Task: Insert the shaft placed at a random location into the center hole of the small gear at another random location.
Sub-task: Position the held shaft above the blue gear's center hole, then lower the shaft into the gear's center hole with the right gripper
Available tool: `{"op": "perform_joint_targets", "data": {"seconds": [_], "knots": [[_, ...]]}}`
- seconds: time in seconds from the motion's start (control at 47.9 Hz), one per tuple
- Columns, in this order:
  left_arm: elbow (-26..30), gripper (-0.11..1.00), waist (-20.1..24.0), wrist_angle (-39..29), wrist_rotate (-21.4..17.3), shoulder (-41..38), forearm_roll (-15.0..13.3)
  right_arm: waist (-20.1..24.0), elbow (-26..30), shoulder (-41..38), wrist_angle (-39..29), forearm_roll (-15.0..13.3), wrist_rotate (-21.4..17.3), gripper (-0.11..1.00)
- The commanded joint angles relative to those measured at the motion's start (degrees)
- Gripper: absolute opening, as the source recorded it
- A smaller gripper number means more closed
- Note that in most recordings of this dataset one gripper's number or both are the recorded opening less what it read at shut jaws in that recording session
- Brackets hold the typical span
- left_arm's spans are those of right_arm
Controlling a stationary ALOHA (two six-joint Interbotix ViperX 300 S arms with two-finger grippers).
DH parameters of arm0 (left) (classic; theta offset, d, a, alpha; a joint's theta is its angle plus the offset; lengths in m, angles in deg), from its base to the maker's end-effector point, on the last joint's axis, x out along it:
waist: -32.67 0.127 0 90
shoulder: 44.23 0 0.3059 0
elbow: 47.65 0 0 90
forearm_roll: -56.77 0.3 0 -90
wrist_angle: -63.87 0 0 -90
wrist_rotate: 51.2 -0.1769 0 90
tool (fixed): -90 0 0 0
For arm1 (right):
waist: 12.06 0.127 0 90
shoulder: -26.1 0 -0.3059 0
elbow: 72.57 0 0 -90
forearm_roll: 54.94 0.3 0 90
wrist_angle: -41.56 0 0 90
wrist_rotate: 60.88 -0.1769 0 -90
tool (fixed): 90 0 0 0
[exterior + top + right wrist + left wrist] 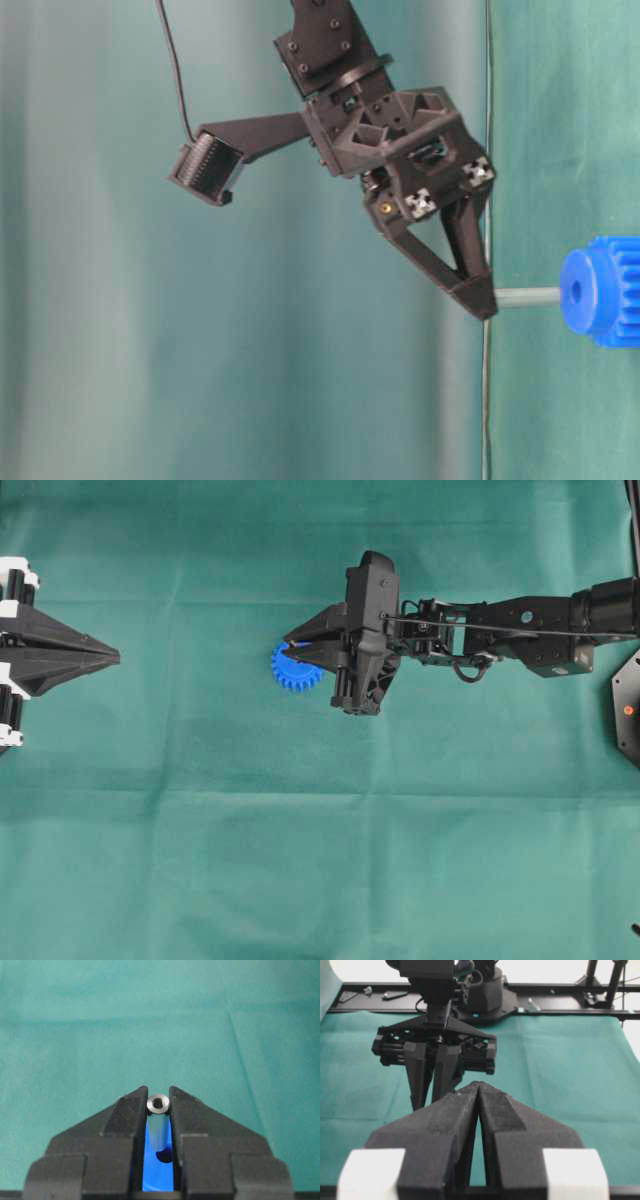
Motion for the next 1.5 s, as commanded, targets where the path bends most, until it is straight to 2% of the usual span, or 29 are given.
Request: {"op": "perform_joint_targets", "data": {"seconds": [0.0,0.564,1.127,1.482], "knots": [[1.3,0.00,0.2,0.5,0.1,-0.3,0.2,0.3,0.6,0.3,1.1,-0.2,0.9,0.13],[1.3,0.00,0.1,0.6,0.1,-0.2,0.2,0.0,0.5,-1.6,1.9,-0.1,1.0,0.13],[1.3,0.00,0.1,0.6,0.1,-0.2,0.2,-0.1,0.3,1.1,1.6,-0.2,2.8,0.13],[1.3,0.00,0.1,0.6,0.1,-0.2,0.2,-0.7,0.3,-1.5,2.6,-0.2,3.0,0.13]]}}
